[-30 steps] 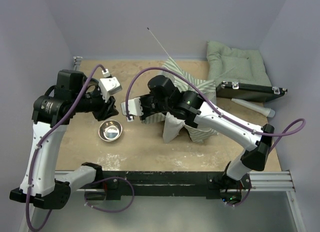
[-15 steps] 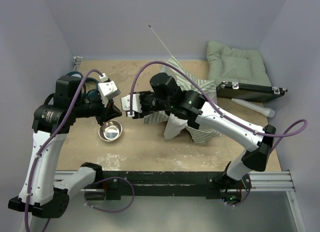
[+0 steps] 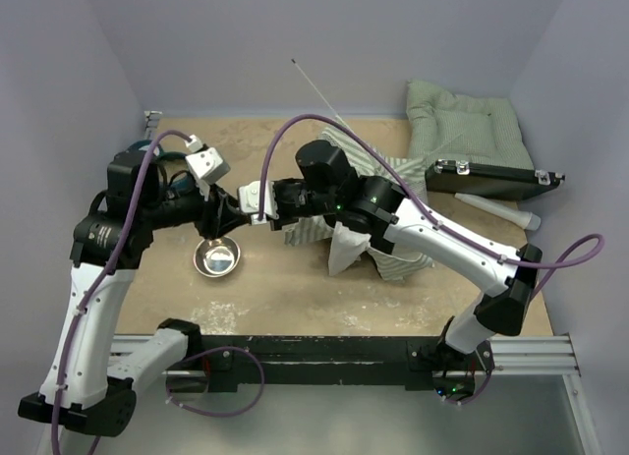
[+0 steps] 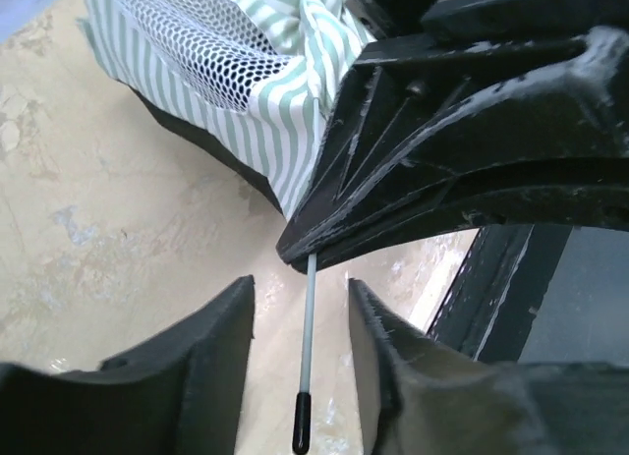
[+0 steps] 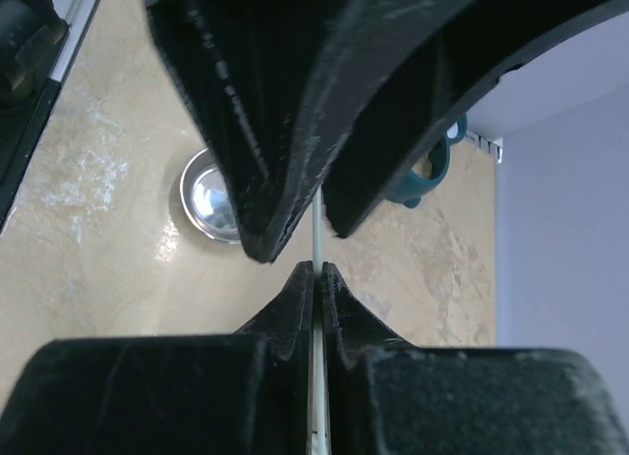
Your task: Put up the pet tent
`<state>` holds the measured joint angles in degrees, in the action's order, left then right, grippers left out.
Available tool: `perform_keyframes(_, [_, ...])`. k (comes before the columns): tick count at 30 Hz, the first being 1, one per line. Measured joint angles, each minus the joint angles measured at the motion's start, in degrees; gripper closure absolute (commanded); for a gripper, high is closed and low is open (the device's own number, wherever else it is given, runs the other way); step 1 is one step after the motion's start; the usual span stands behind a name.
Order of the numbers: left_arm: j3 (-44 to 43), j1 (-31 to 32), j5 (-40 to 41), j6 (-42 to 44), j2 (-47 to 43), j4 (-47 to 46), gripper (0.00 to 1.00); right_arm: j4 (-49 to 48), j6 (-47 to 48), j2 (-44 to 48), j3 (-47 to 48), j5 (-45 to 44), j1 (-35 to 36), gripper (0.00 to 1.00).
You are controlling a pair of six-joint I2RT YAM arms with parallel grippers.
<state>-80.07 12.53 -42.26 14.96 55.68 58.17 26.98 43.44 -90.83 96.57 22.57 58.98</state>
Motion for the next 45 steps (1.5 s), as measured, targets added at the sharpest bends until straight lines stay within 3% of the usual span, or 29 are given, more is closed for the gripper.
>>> perform_keyframes(6, [7.41,-4.48,0.59,-13.07,-8.72,-16.0,0.08,-0.46,-0.98,0.0,2.05,-1.01,-1.51,1.0])
perform_keyframes(14, [1.88,-4.81,8.04,-25.88,-7.78,-31.06,0.07,-0.9,-3.19,0.0,3.74,-3.19,-7.04,1.0])
perform_keyframes(24, [8.63,-8.0,25.38,-36.68,-10.86,-36.0,0.03,-2.58,-8.72,0.0,9.22,-4.42,-10.01,1.0])
perform_keyframes(27, [14.27,-8.24,21.9,-36.3,-10.8,-38.69,0.04,-2.91,-9.42,-0.15,9.75,-5.22,-10.23,1.0])
perform_keyframes(31, [28.52,-8.35,10.08,-33.88,-10.82,-43.39,0.06,-3.32,-9.99,-1.29,11.67,-6.12,-10.25,1.0])
perform_keyframes(36, [49.27,-8.2,-3.19,-35.91,-15.08,-62.49,0.13,-3.45,-10.29,-2.56,14.4,-6.84,-10.27,1.0])
perform_keyframes(40, [55.15,-6.23,-7.48,-39.1,-12.24,-79.52,0.16,-3.43,-10.4,-2.64,15.72,-7.1,-10.29,1.0])
perform_keyframes(45, [56.5,0.46,-6.54,-40.48,-4.24,-95.8,0.18,-3.34,-11.06,-2.95,18.05,-7.8,-10.29,1.0])
